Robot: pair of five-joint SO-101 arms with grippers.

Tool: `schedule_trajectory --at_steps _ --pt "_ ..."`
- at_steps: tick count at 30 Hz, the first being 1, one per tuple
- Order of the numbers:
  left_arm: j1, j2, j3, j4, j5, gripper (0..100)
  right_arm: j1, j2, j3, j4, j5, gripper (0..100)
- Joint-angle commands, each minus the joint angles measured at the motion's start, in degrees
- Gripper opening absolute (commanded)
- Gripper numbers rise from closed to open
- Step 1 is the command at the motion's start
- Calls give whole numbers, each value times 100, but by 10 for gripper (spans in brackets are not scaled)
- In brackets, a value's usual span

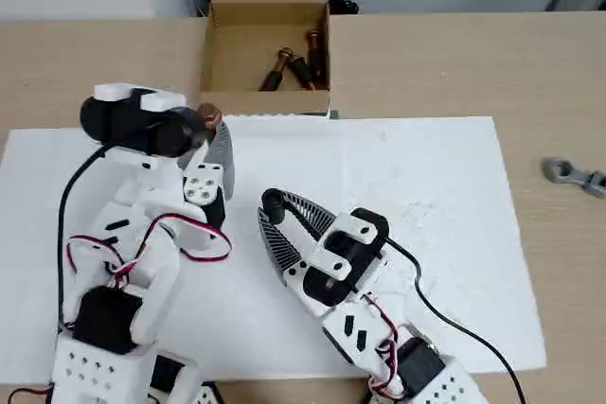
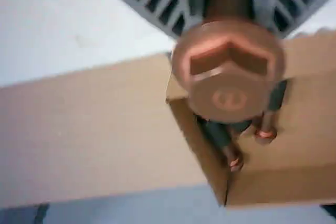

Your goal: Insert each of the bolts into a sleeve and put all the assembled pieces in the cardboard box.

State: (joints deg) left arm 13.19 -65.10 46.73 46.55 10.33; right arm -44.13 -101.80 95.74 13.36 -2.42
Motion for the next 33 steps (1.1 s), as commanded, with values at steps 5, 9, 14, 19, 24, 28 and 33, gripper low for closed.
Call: schedule_trajectory --at_steps 5,9,14,19,24,28,33 --pt "246 -97 251 -738 123 5 -48 -31 70 31 -589 2" --pt "721 -105 259 -738 132 5 -40 -31 70 462 -607 2" --pt "923 -79 251 -862 422 5 -57 -40 70 558 -624 2" --pt "923 -79 356 -835 448 5 -75 -40 70 567 -598 2" --pt "932 -79 655 -835 457 5 -75 -40 70 576 -580 2" --pt "941 -79 743 -835 457 5 -171 -40 70 611 -536 2" --pt "949 -79 708 -835 563 5 -356 -22 70 620 -422 2"
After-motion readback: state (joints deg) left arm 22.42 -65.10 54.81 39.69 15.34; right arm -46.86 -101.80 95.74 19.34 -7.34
